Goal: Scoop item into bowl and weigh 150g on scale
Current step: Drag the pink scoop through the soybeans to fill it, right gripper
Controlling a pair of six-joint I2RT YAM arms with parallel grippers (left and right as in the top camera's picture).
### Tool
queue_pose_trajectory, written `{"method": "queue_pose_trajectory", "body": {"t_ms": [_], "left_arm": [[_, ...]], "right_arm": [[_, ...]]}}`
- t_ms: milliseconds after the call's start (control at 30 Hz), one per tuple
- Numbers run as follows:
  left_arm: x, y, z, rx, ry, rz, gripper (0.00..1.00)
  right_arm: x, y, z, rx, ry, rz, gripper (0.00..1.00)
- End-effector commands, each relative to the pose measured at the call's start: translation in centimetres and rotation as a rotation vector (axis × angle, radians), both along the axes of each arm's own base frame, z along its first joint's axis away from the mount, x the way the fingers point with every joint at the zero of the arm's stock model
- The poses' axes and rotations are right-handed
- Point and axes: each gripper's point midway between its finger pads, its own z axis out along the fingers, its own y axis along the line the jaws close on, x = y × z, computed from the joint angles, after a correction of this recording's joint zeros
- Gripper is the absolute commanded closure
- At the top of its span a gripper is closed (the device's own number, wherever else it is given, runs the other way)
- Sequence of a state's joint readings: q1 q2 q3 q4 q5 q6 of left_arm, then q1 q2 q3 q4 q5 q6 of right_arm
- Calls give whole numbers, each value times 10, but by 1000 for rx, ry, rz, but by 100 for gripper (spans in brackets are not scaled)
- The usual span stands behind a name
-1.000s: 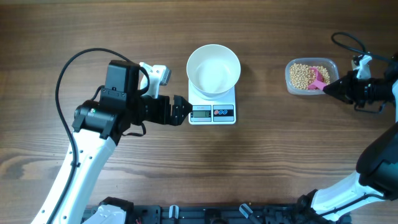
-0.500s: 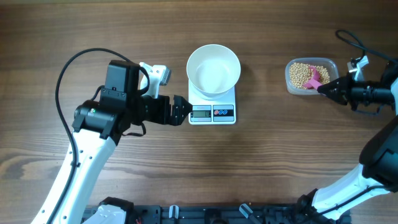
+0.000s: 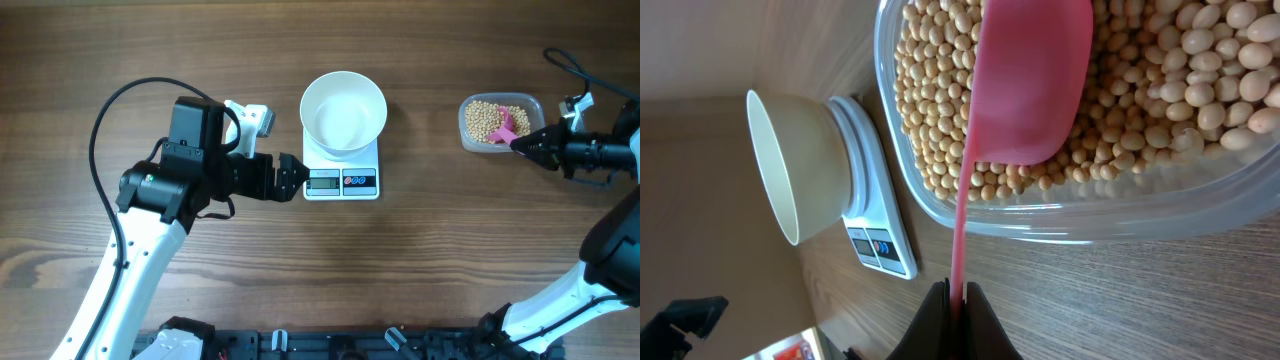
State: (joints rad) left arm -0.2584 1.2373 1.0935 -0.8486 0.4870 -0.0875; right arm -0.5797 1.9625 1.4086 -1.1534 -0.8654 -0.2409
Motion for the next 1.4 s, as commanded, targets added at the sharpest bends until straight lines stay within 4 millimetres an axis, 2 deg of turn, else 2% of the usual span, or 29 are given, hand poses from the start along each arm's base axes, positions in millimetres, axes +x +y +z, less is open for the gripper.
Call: {"method": "queue_pose_trajectory", "body": {"t_ms": [0,300,433,600,833,1067,1167,1367], "left_arm": [[5,2,7,0,-22,10,0],[5,2,7,0,-22,9,0],[5,2,7,0,-22,10,0],[5,2,7,0,-22,9,0],[5,2,7,0,-22,10,0],[5,2,7,0,-22,10,0],[5,2,7,0,-22,10,0],[5,2,7,0,-22,10,0]], "right_arm": [[6,8,2,66,-38,3,96],[15,5,4,69,-78,-12,96],[6,10,5,82,-64,13,96],[7,7,5,80,-66,4,96],[5,-8,6,81,-89,-30,96],[7,-9,10,94,-124,-31,96],[7,-18,18,136,-153,-75,96],[-3,-28,20,142,-158,-92,96]]}}
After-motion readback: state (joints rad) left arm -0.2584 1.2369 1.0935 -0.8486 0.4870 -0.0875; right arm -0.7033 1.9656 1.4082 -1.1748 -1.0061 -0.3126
